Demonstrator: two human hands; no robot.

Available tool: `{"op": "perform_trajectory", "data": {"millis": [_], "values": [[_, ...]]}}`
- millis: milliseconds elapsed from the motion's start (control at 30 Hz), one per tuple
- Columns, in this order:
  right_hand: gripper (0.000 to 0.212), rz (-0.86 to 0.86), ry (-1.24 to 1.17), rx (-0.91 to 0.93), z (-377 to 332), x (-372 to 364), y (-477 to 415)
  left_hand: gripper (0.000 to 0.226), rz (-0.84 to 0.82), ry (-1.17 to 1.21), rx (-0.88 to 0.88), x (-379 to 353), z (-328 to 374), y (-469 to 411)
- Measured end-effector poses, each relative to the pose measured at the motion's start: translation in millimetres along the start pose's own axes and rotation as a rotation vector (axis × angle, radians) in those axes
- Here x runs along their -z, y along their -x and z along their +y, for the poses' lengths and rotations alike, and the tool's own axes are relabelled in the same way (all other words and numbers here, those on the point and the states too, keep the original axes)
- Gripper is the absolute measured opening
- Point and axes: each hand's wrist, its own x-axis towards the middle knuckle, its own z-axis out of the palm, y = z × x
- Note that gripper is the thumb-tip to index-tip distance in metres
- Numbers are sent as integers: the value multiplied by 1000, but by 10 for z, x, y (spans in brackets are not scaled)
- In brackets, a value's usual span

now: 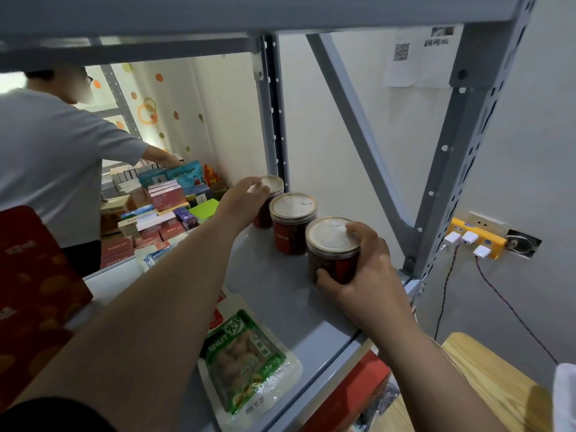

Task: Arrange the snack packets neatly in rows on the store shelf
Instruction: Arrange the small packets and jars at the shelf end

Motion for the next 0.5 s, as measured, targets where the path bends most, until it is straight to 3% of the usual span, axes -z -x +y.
{"op": "perform_trajectory", "data": {"millis": [333, 500], "values": [[78, -7, -3, -13, -21, 19, 15, 49, -28, -179, -65, 15, 17, 21], [77, -13, -8, -11, -24, 33, 19, 48, -28, -137, -52, 17, 9, 53]]}}
